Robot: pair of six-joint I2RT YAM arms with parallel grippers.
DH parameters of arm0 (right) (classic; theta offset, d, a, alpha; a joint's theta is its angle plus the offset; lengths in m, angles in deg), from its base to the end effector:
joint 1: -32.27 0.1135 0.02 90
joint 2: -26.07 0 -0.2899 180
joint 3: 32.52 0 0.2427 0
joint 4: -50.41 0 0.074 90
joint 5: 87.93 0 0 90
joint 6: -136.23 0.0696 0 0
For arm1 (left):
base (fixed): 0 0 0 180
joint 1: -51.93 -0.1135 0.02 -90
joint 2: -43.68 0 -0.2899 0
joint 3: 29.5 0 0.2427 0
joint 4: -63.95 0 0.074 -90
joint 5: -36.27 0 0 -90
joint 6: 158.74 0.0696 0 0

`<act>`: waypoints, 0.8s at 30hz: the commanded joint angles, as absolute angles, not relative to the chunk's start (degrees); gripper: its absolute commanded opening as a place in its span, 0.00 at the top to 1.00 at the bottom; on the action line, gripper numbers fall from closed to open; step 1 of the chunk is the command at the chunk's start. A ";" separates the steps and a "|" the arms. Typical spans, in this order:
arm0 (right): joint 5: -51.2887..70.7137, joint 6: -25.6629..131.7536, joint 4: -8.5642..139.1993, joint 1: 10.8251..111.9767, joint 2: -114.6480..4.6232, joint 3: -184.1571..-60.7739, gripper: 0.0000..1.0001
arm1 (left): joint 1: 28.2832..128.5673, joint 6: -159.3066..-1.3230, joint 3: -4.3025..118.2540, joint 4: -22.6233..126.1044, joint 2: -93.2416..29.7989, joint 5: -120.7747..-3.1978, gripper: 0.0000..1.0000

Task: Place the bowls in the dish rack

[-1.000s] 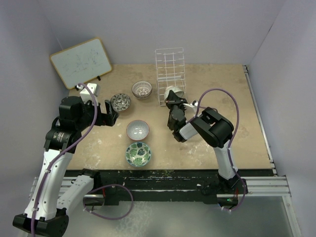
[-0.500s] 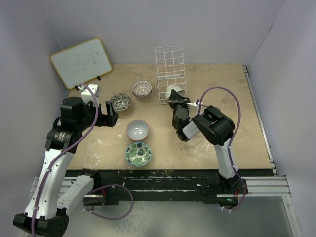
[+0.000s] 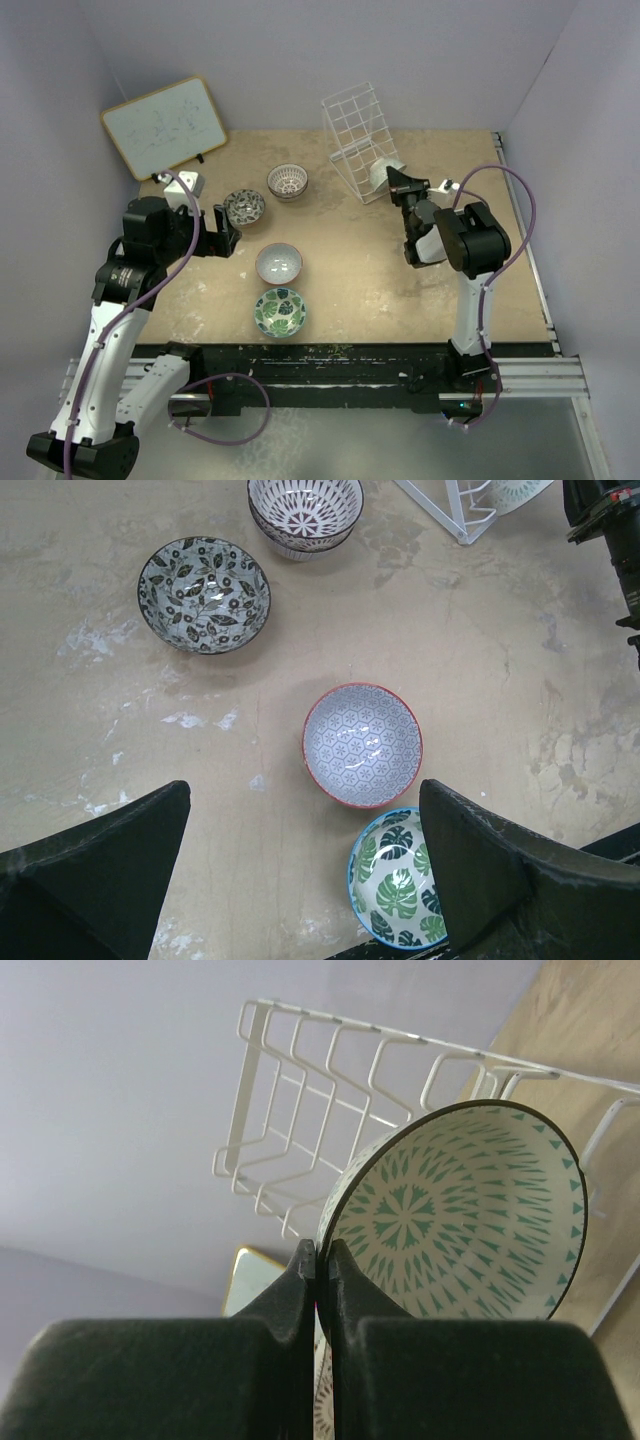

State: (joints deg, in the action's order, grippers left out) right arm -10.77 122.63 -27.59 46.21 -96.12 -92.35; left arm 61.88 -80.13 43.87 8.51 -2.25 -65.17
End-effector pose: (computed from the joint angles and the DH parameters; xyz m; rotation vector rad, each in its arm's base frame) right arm 0.4149 0.0870 0.1821 0.8962 1.0807 1.1883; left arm 0.1545 -0.0411 0.3669 0.0987 2.0751 -0.4348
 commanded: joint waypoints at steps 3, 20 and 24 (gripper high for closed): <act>6.93 122.65 -45.62 44.50 -89.25 -93.53 1.00 | 62.30 -80.40 42.93 11.56 -1.65 -64.64 0.01; -9.75 123.86 -45.67 45.00 -78.28 -84.68 1.00 | 62.30 -80.73 41.83 12.92 -2.78 -65.86 0.01; -16.20 125.24 -45.50 47.10 -79.50 -84.85 1.00 | 62.30 -80.80 42.15 12.99 -3.45 -66.63 0.01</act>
